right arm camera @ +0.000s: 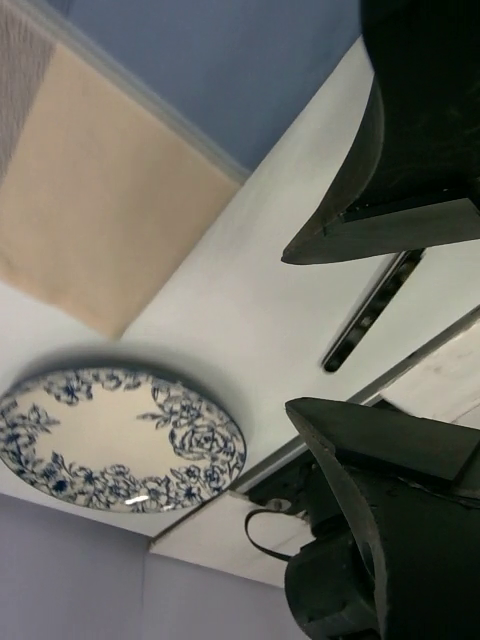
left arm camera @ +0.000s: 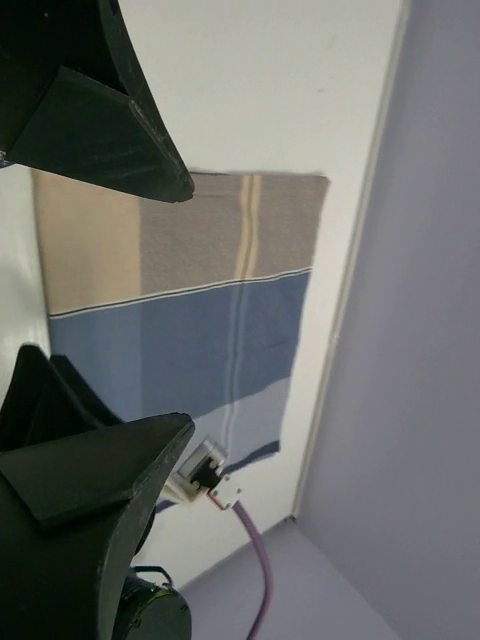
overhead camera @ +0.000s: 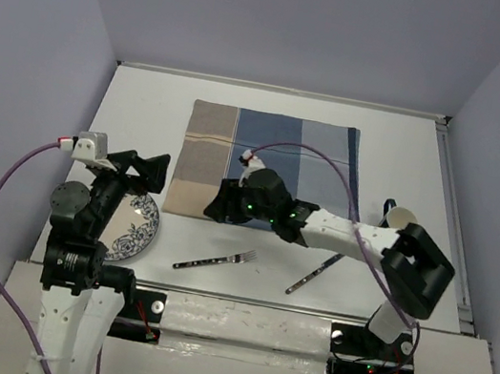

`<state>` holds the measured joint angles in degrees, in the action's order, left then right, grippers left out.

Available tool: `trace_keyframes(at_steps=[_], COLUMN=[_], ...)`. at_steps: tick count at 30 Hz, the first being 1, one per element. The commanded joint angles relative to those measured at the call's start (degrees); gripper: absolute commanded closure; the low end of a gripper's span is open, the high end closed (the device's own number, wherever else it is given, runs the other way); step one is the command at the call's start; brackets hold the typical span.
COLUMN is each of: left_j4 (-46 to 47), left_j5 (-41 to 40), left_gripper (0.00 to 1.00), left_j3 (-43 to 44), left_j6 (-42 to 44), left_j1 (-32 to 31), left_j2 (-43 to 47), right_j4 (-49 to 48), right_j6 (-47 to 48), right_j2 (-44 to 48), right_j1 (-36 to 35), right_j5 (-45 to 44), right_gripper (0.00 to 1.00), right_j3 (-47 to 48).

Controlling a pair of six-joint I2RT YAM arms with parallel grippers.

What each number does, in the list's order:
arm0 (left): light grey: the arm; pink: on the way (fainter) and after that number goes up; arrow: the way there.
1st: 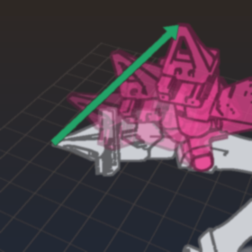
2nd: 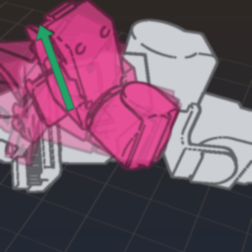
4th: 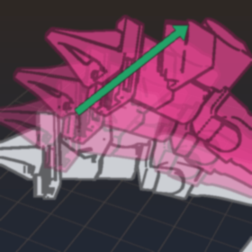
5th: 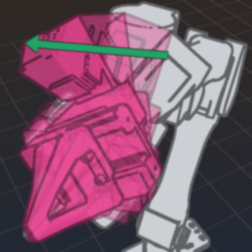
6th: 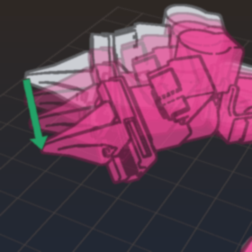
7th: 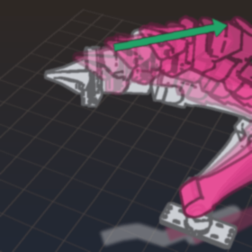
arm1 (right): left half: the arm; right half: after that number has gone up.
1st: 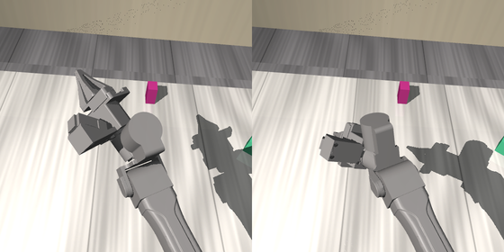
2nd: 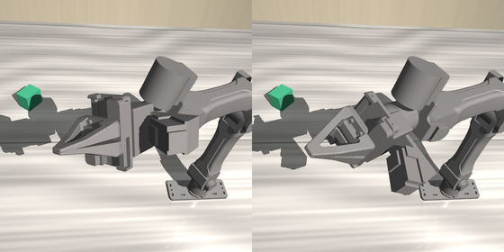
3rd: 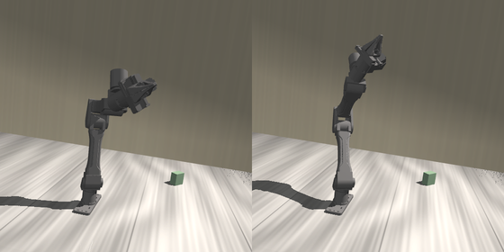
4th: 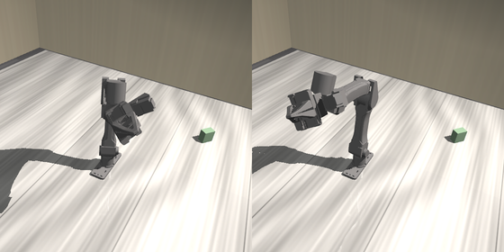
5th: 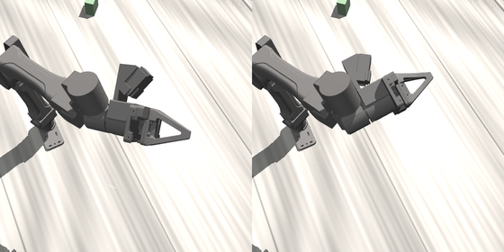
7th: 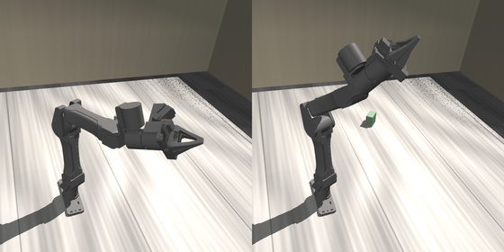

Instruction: Set the dinner table for one person

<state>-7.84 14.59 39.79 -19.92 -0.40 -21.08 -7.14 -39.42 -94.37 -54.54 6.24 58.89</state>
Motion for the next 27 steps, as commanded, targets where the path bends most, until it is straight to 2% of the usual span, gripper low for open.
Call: trace_keyframes(at_steps=[1,7,12,15,20,22,27], left_j4=[-0.9,-1.6,-2.2,-2.0,-1.8,-1.7,-1.6], left_j5=[-3.9,-7.7,-10.0,-10.3,-9.8,-9.8,-10.0], left_gripper=[0.02,0.02,0.02,0.02,0.02,0.02,0.02], left_j3=[-2.4,-2.7,-2.9,-3.1,-3.4,-3.5,-3.7], left_j6=[1.6,1.7,0.9,0.1,0.1,-0.1,-0.4], left_j1=[-2.9,-4.7,-4.8,-4.8,-5.0,-5.2,-5.4], left_j2=[1.1,2.5,5.0,5.3,5.8,6.0,6.1], right_j4=[-7.5,-7.8,-7.8,-7.5,-7.3,-7.1,-6.9], right_j6=[-3.6,-5.0,-7.4,-8.4,-10.6,-10.9,-13.6], right_j2=[-10.6,-22.9,-28.1,-31.2,-35.5,-37.0,-40.2], right_j1=[-6.3,-10.0,-10.0,-10.6,-11.1,-11.1,-11.1], right_j5=[-3.0,-3.7,-4.0,-5.5,-2.6,-1.7,0.5], right_gripper=[0.39,0.39,0.40,0.43,0.49,0.55,0.57], right_j3=[11.1,22.0,25.1,27.0,30.6,32.2,34.6])
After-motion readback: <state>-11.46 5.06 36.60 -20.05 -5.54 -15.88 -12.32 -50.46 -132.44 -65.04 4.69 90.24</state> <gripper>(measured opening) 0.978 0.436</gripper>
